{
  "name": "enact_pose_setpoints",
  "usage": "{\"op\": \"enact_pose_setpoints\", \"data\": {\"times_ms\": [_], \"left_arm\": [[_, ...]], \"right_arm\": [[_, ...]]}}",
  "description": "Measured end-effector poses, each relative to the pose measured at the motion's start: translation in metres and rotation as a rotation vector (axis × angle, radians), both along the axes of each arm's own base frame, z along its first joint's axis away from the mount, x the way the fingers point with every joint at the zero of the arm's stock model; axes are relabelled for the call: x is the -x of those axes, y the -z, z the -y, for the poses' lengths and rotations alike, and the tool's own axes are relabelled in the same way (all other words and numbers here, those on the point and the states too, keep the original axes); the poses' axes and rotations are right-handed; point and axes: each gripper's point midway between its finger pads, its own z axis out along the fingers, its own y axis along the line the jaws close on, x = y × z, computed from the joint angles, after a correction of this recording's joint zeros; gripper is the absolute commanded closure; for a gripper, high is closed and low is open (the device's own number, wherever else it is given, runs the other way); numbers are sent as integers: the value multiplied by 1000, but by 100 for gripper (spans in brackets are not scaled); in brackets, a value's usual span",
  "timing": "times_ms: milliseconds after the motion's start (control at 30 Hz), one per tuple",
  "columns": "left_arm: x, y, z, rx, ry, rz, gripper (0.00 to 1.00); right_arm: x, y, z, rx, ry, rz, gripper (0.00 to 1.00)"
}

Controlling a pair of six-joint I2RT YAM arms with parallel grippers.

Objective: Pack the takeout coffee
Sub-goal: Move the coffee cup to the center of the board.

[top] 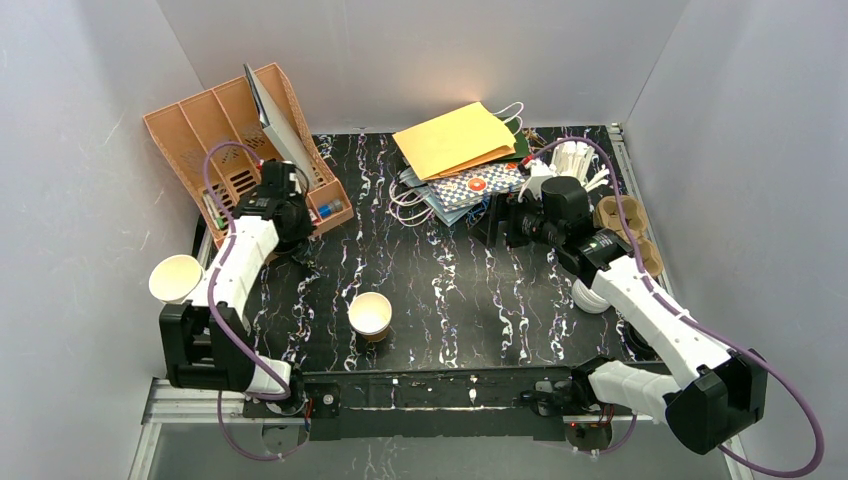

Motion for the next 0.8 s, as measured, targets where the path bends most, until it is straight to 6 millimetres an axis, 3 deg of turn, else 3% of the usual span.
{"op": "enact_pose_setpoints", "data": {"times_ms": [200, 300, 400, 467, 633, 800], "left_arm": [[10, 28, 0, -162, 21, -110, 95], [12, 38, 4, -185, 35, -145, 71], [13, 40, 5, -195, 48, -155, 46], [14, 39, 6, -194, 52, -155, 37], [17, 28, 12, -165, 71, -135, 33], [10, -17, 22, -118, 103, -45, 30]], "right_arm": [[-1, 12, -1, 11, 3, -35, 7], [-1, 17, -4, 13, -1, -53, 2], [3, 24, -11, 33, -31, -72, 5], [10, 34, -24, 76, -78, -98, 11], [46, 55, -82, 161, -262, -133, 17], [81, 70, -133, 236, -393, -131, 25]]}}
